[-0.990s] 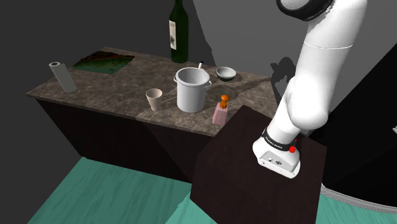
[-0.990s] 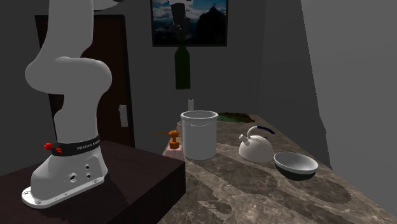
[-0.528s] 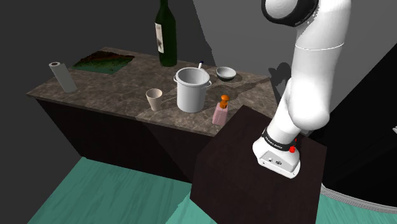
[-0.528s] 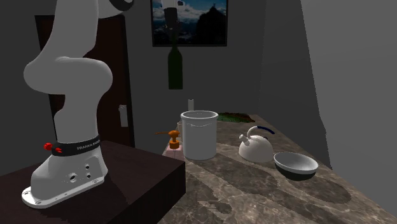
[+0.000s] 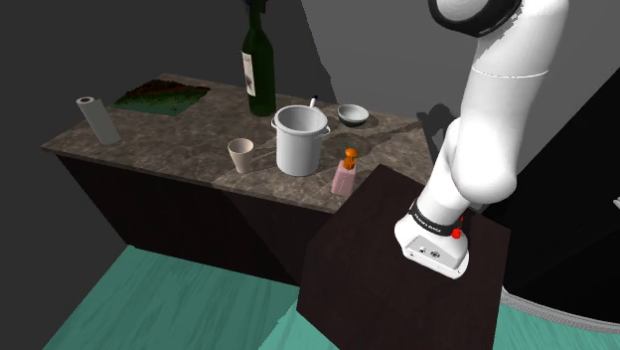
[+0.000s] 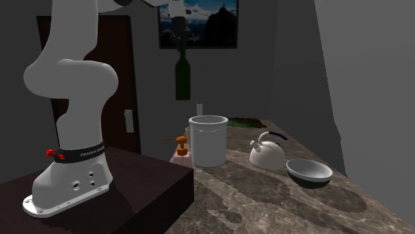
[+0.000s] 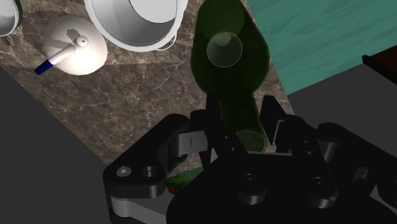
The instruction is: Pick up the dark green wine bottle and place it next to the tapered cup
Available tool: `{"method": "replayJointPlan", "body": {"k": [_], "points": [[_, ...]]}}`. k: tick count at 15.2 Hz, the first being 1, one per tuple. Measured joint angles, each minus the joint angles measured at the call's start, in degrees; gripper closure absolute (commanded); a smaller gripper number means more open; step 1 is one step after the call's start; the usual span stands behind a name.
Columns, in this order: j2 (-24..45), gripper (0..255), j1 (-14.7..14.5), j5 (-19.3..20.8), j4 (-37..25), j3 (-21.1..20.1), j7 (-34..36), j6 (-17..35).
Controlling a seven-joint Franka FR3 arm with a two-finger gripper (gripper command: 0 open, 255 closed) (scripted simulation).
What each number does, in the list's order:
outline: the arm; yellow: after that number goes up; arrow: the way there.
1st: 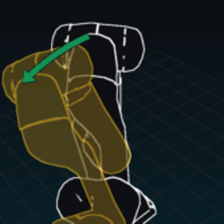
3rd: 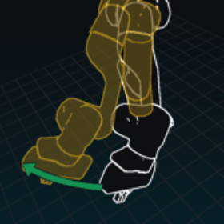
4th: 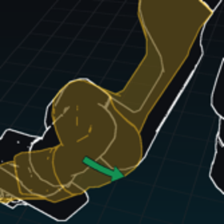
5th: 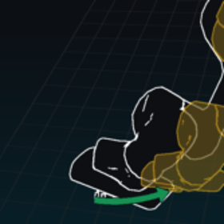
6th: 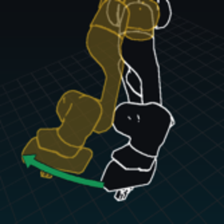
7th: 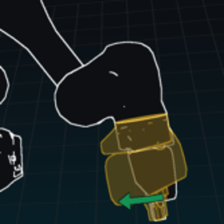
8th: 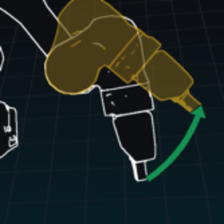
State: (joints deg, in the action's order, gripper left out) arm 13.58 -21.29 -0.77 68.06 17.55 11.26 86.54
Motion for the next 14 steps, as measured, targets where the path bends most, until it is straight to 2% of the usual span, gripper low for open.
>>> {"method": "replayJointPlan", "body": {"k": [8,14], "points": [[-3.57,255,-0.92,1.17,11.41,-0.19,0.76,7.94],[-4.77,255,-1.19,1.58,17.62,-0.27,1.13,12.99]]}}
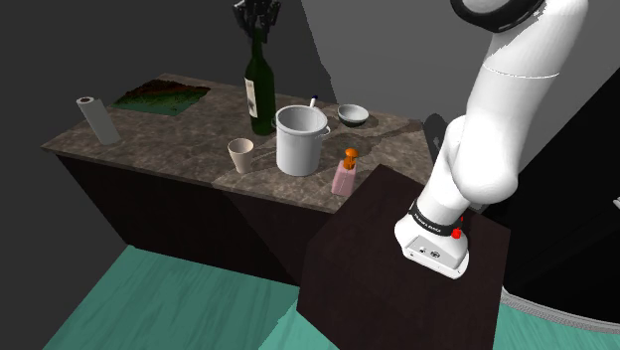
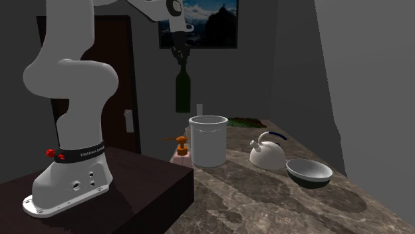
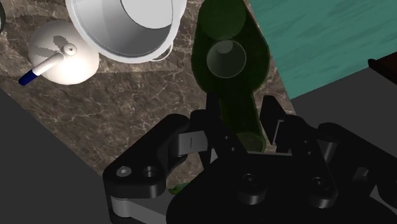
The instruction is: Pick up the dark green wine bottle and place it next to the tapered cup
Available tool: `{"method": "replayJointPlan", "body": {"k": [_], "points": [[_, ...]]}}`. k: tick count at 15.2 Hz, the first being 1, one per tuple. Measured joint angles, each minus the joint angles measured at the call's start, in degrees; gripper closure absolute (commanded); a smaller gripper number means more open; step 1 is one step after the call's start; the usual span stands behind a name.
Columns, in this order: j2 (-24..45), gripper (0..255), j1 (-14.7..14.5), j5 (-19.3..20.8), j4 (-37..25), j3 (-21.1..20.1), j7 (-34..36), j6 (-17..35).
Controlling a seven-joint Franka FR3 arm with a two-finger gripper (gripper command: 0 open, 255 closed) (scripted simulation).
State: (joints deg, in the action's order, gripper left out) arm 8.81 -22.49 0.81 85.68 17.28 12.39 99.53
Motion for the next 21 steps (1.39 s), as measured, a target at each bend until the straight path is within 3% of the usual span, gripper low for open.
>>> {"method": "replayJointPlan", "body": {"k": [21], "points": [[0.04,255,-0.27,0.14,16.02,-0.20,0.74,16.03]]}}
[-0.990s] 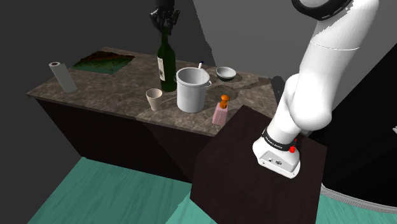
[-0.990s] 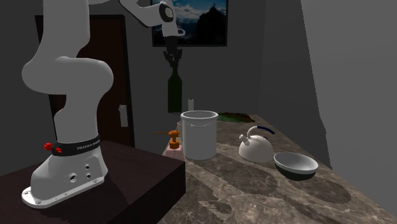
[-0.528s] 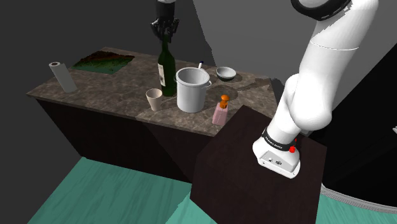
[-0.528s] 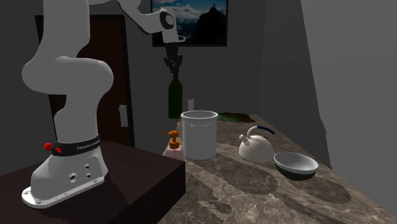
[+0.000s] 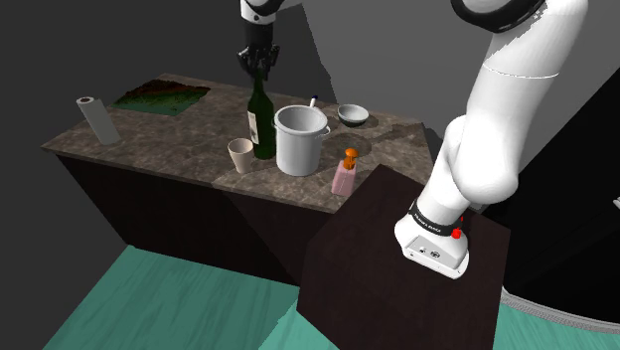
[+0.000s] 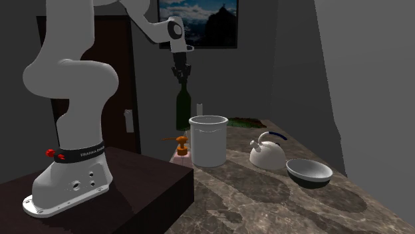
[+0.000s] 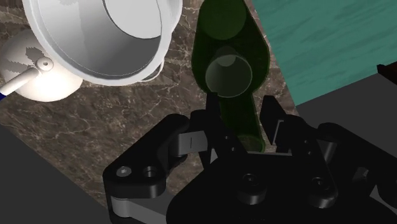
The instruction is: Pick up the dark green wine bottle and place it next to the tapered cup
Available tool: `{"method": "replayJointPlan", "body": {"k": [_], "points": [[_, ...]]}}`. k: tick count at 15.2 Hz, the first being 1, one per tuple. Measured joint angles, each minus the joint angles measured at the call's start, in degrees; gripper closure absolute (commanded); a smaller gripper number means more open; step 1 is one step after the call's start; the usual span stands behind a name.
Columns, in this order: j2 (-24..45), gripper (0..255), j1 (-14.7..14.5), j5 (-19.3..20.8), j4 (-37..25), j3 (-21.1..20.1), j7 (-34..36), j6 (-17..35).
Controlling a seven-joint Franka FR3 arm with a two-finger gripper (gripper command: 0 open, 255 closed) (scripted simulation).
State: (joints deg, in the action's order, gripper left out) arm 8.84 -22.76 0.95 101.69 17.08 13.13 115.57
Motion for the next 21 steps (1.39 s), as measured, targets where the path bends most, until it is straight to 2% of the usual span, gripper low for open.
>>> {"method": "replayJointPlan", "body": {"k": [21], "points": [[5.43,255,0.48,-1.71,9.56,-0.42,-0.54,14.79]]}}
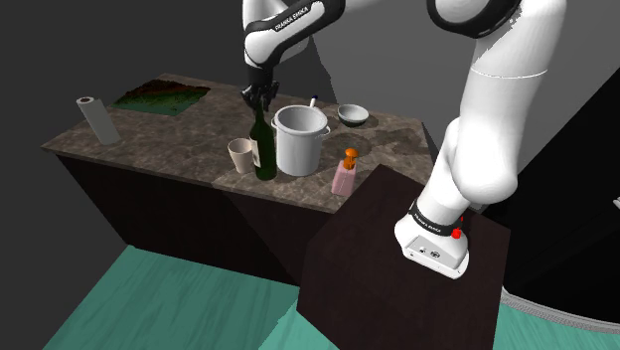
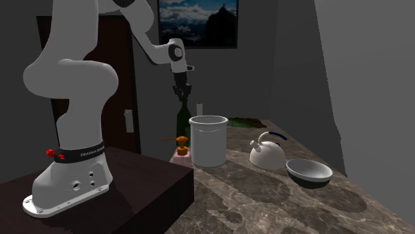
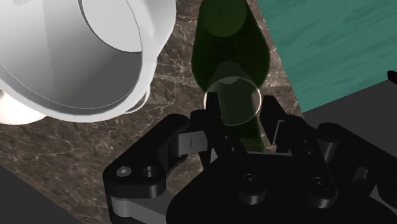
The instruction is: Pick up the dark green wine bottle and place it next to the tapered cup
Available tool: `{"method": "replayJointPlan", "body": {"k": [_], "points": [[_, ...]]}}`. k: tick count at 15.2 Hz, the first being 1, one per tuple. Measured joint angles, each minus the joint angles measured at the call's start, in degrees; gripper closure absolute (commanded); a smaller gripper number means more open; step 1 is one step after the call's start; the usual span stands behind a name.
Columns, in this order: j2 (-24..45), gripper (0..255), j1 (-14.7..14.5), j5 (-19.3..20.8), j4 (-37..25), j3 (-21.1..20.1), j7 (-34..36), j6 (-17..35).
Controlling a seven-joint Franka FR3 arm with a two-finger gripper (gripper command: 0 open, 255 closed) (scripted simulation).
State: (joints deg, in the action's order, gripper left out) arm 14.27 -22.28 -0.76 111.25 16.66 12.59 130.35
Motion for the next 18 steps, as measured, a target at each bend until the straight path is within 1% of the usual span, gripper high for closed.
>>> {"method": "replayJointPlan", "body": {"k": [7,13,14,18], "points": [[3.00,255,0.30,-1.03,1.98,-0.41,-0.39,4.88],[3.37,255,0.35,-1.16,2.22,-0.47,-0.45,5.49],[3.37,0,0.35,-1.16,2.22,-0.47,-0.45,5.49],[3.35,0,0.34,-1.16,2.22,-0.47,-0.45,5.50]]}}
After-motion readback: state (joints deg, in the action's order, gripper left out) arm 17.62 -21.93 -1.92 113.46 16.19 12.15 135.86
